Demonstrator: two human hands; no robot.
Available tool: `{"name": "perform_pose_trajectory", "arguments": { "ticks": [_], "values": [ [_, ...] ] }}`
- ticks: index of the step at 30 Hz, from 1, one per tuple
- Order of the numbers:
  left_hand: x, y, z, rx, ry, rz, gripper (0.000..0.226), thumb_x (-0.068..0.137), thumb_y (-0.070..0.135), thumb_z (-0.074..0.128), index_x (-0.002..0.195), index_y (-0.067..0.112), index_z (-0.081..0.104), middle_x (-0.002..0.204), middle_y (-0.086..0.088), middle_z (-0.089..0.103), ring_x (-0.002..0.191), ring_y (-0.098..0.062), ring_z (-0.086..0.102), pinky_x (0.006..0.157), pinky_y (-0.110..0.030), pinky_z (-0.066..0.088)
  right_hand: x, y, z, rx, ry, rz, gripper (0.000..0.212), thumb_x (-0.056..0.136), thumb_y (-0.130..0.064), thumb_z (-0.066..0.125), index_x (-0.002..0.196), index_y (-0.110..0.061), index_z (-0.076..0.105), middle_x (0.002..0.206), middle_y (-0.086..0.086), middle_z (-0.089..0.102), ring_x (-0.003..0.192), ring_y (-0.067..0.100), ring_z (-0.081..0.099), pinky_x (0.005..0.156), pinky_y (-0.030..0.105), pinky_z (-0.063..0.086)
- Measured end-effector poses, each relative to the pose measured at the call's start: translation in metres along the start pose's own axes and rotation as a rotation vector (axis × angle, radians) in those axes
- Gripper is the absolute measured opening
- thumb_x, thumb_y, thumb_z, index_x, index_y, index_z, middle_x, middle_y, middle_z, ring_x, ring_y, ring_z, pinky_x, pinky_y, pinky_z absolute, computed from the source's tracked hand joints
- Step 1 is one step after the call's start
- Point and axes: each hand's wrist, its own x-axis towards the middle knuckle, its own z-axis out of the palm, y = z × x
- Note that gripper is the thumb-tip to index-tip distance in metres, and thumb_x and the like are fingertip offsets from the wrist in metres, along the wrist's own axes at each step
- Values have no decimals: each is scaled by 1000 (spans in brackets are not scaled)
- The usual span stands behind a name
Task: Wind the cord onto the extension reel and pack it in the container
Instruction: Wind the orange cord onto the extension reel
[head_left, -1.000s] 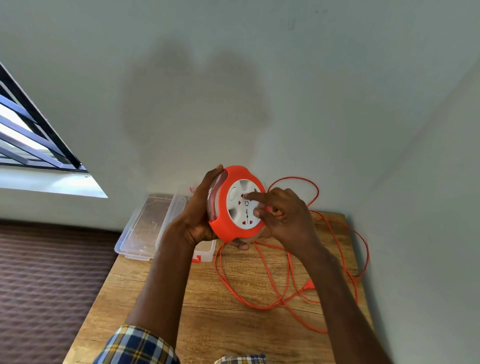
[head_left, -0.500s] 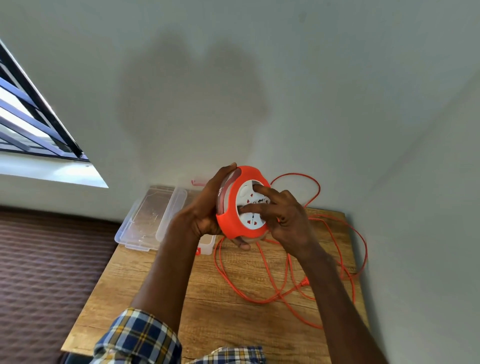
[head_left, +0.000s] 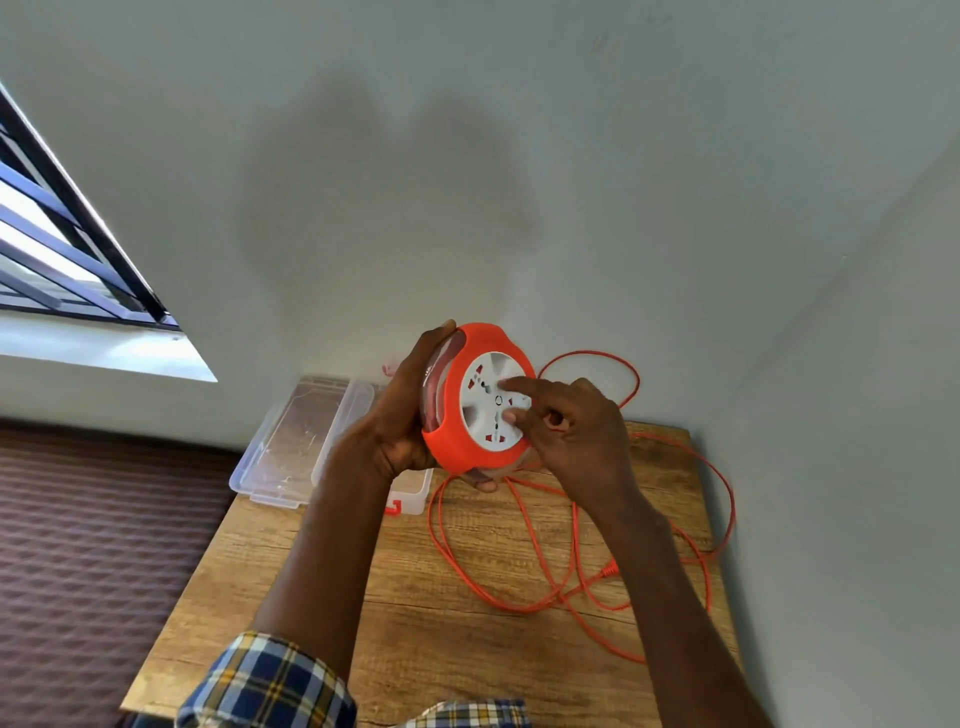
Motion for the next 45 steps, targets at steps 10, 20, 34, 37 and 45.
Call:
{"name": "perform_pose_trajectory", "arguments": {
  "ticks": [10, 20, 34, 37, 45],
  "values": [
    [-2, -2, 10, 36, 11, -16, 78, 95, 80, 45, 143, 23, 66, 135, -15, 72, 115, -38, 70, 95, -54, 59, -7, 19, -8, 32, -143, -40, 43, 91, -26, 77, 130, -41, 67, 143, -25, 54, 128, 4, 46, 96, 6, 33],
    [5, -7, -8, -196, -66, 119, 88, 91, 84, 45, 150, 21, 61, 158, -19, 54, 142, -50, 52, 110, -78, 38, -57, 104, -20, -458, -261, 875, 56, 93, -46, 67, 141, -21, 54, 141, 17, 58, 133, 41, 53, 106, 51, 47],
    [0, -23, -4, -344, -70, 224, 97, 89, 84, 42, 158, 16, 46, 160, -27, 47, 143, -62, 43, 117, -75, 30, -107, 107, 62, -421, -454, 1031, 31, 89, -24, 69, 118, -13, 71, 124, 12, 72, 116, 33, 68, 88, 35, 57],
    [-6, -19, -13, -318, -59, 268, 95, 89, 83, 42, 158, 18, 47, 159, -25, 50, 141, -61, 47, 114, -77, 34, -91, 107, 43, -232, -238, 1076, 16, 90, -17, 66, 100, -15, 79, 104, 13, 77, 100, 34, 73, 80, 35, 56],
    [-23, -12, -23, -308, -29, 334, 93, 92, 84, 37, 157, 19, 49, 158, -26, 52, 138, -60, 50, 107, -74, 43, -1, 59, -128, 930, 883, 433, 20, 104, -24, 57, 122, -22, 65, 113, 8, 76, 61, 14, 56, 49, 20, 34]
  ]
}}
